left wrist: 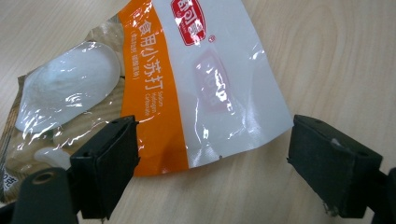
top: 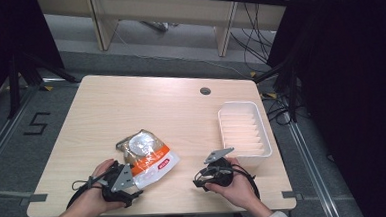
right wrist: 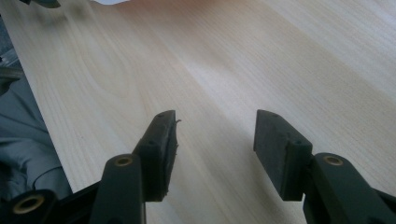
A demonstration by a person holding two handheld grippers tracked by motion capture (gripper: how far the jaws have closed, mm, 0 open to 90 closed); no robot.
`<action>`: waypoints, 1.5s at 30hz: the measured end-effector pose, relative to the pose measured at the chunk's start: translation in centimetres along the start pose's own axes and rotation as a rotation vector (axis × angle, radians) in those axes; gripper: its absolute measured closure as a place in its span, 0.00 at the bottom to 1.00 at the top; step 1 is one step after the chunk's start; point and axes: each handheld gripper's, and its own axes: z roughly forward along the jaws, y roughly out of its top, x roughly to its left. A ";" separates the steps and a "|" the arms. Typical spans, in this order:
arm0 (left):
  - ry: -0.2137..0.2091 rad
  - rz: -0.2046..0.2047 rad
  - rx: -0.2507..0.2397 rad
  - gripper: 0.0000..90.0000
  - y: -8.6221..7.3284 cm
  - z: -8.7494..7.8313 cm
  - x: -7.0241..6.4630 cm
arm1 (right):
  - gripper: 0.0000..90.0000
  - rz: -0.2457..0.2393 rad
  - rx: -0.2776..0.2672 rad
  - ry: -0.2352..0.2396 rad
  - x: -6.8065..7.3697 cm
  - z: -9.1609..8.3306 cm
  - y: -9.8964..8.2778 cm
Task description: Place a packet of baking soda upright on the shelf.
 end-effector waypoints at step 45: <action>-0.045 -0.026 0.012 1.00 1.6 0.3 0.6 | 0.48 -0.120 0.001 -0.043 -0.3 -0.4 1.1</action>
